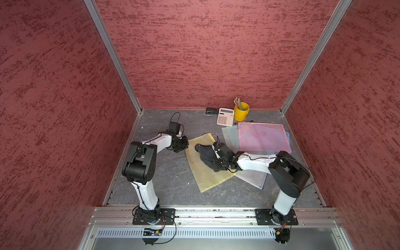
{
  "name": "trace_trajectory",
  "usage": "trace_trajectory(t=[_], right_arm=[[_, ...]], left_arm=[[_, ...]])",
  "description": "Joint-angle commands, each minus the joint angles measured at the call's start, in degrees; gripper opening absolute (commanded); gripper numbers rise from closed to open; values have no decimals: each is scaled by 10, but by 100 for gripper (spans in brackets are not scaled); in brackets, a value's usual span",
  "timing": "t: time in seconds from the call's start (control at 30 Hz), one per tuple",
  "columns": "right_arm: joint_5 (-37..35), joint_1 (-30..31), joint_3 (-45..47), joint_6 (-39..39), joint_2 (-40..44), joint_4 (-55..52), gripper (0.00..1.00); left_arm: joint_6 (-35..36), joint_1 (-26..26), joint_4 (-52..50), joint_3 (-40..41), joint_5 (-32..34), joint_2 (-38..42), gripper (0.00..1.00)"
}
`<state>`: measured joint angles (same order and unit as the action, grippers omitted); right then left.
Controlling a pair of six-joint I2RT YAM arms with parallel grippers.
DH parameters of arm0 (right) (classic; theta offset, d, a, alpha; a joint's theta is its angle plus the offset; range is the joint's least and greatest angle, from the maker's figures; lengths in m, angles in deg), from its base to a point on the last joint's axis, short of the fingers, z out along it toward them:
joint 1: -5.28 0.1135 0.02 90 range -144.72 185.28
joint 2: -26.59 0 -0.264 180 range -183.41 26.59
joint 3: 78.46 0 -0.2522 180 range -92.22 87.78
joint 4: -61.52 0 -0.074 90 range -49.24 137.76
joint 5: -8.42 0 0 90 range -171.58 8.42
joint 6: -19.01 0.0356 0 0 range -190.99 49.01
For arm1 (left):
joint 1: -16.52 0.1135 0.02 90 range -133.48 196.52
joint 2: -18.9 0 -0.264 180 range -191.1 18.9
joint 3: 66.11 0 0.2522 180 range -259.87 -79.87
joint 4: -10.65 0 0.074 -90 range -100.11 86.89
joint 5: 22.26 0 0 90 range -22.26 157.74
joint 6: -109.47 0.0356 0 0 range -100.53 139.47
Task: Wipe the document bag
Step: Wipe the dirt from the document bag.
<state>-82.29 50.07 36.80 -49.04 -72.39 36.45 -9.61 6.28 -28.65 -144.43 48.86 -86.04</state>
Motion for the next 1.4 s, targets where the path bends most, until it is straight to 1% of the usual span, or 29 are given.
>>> trace_trajectory(t=[0.0, 0.07, 0.1, 0.17, 0.27, 0.37, 0.43, 0.53, 0.6, 0.63, 0.77, 0.83, 1.0, 1.07, 1.17, 1.2, 1.27, 1.3, 1.37], right_arm=[[-24, 2, 42, 37, 23, -153, 0], [-53, -2, -2, 16, 43, -168, 0], [-64, -7, -47, -2, 45, -167, 0], [-64, -15, -137, -34, 27, -151, 0], [-28, -15, -269, -74, -36, -103, 0], [28, -15, -354, -91, -122, -62, 0], [59, -10, -383, -99, -184, -43, 0], [64, 0, -370, -104, -237, -19, 0], [53, 4, -340, -102, -247, -17, 0], [45, 6, -310, -101, -240, -11, 0], [18, 12, -167, -72, -177, 7, 0], [1, 25, -101, -56, -138, -3, 0], [-23, 48, 48, 44, -56, -54, 0], [-32, 68, 82, 79, -28, -93, 0], [-37, 75, 105, 102, 21, -140, 0], [-49, 73, 95, 99, 43, -162, 0], [-84, 62, 45, 76, 79, -195, 0], [-95, 50, 2, 53, 88, -198, 0], [-94, 34, -89, 13, 79, -172, 0]], left_arm=[[21, 20, 13, -9, 26, 5, 0], [36, 16, 7, -14, 18, 1, 0], [42, 11, 1, -17, 18, -2, 0], [52, 1, -9, -22, 22, -7, 0], [48, -13, -5, -19, 26, -6, 0], [30, -23, 6, -10, 31, -4, 0], [17, -26, 11, -6, 35, -4, 0], [1, -29, 22, 3, 42, 1, 0], [-9, -29, 23, 6, 48, 4, 0], [-15, -28, 25, 7, 51, 7, 0], [-44, -21, 36, 13, 54, 12, 0], [-57, -13, 41, 14, 53, 12, 0], [-79, 15, 54, 28, 40, 15, 0], [-75, 22, 53, 30, 38, 16, 0], [-62, 27, 51, 31, 34, 14, 0], [-55, 27, 49, 29, 31, 12, 0], [-45, 24, 46, 29, 26, 11, 0], [-41, 21, 47, 31, 24, 11, 0], [-40, 16, 47, 35, 21, 13, 0]])
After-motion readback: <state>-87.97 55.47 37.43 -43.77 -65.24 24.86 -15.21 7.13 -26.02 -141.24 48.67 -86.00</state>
